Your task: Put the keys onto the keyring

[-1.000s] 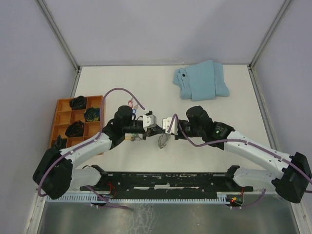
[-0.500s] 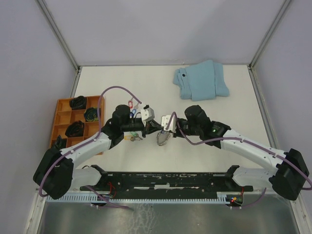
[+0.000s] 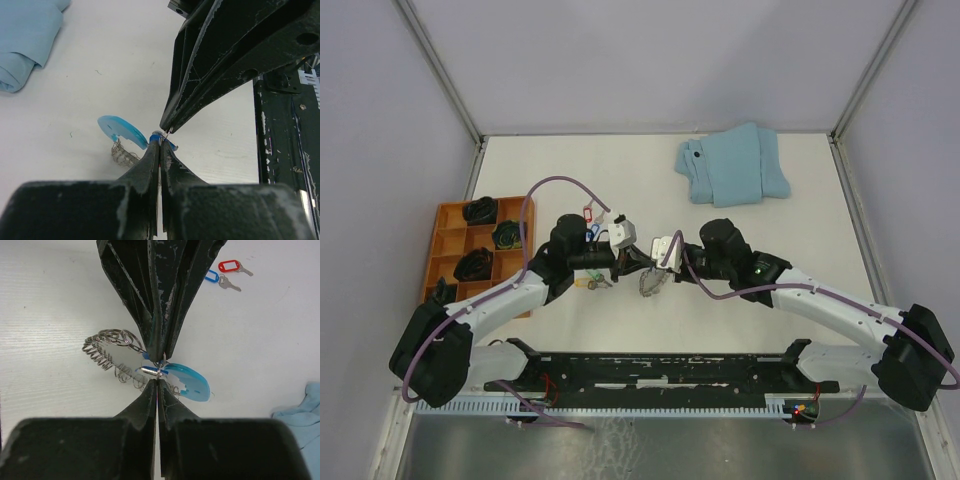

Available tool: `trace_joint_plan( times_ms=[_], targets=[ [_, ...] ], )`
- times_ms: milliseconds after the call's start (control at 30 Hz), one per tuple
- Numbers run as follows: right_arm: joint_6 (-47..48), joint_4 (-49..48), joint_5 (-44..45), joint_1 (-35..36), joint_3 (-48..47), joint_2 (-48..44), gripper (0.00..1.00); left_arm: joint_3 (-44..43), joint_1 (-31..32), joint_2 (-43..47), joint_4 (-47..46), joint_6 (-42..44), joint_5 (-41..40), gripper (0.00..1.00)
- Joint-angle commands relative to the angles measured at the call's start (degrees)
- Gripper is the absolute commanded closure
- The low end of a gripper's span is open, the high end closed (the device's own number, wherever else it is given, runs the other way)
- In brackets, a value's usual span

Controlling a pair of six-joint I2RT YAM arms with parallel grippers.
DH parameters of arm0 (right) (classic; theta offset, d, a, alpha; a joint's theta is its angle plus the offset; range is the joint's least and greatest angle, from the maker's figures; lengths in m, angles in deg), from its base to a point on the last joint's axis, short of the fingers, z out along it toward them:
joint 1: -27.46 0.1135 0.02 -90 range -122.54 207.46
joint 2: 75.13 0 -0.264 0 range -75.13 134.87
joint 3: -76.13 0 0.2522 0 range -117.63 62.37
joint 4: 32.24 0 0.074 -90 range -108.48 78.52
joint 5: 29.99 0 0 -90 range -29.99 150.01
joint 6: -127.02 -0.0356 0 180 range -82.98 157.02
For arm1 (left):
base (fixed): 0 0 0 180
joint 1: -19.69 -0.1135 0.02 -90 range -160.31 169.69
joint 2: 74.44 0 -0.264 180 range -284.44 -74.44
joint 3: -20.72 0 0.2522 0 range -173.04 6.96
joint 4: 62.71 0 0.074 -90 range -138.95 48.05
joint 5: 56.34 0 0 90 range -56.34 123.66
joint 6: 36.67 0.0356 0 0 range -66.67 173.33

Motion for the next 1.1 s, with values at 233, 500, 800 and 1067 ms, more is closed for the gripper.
trace_joint_plan(
  times_ms=[233,500,800,1067],
  targets=[
    [-0.5,-3.9,-0.7,0.0,-0.5,-1.2,0.88,-1.8,0.0,-0.1,-2.6,-0.1,4.0,0.97],
    [-0.3,-3.2,-2.3,0.0,-1.6,-0.9,0.87,-2.2,0.1,-0.3,-2.2,0.0,4.9,0.97],
    [-0.1,-1.0,-2.1,0.0,-2.3,-0.2,0.99,-1.8,0.0,0.6,-4.9,-3.8,2.3,0.97],
    [-1.5,-3.9,-1.7,0.6,-1.0,1.2,0.99,2.4,0.4,0.1,-19.9,-17.6,-6.0,0.97]
  ],
)
